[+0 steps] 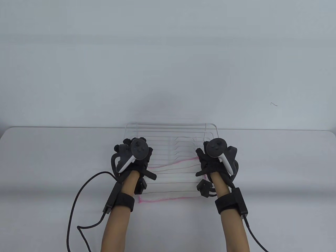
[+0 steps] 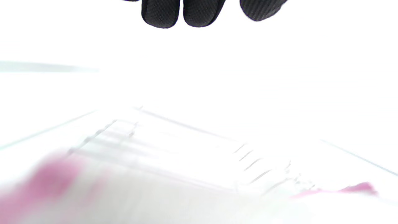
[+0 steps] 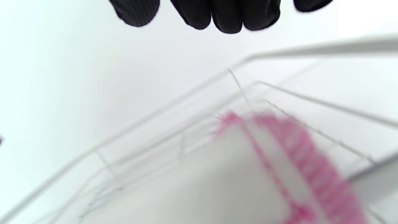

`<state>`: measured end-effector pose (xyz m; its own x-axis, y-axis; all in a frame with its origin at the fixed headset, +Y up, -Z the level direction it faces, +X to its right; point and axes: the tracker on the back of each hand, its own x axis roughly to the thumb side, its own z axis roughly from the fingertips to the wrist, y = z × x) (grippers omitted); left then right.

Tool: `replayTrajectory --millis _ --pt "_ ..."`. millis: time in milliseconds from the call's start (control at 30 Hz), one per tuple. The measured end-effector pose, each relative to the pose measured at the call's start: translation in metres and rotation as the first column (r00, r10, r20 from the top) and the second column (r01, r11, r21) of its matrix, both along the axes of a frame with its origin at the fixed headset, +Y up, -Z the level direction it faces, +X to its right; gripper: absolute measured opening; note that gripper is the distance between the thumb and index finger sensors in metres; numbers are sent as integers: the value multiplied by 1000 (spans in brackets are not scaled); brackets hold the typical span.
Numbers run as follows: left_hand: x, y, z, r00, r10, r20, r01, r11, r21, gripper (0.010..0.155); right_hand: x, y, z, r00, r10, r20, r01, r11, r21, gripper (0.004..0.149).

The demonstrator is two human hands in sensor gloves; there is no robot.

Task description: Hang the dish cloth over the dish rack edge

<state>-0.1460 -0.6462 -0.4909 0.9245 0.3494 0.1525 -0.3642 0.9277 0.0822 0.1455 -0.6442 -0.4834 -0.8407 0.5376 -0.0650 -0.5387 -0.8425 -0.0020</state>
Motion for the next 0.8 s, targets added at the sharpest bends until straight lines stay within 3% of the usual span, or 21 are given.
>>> replayTrajectory --millis 100,300,433,533,800 --pt "3 32 41 991 54 125 -70 990 123 60 -7 35 42 992 55 -109 -38 988 152 57" --pt "9 55 122 967 -5 256 -51 976 214 59 -19 67 129 962 198 -187 -123 928 351 53" --pt "11 48 165 957 -61 282 -10 970 244 59 -20 57 178 945 262 -194 -164 896 413 51" --pt "11 34 186 952 -80 295 12 974 224 58 -20 43 201 940 276 -198 -176 894 412 51" --pt "5 -9 204 956 -66 285 12 982 188 58 -16 -6 213 952 234 -199 -163 933 322 52"
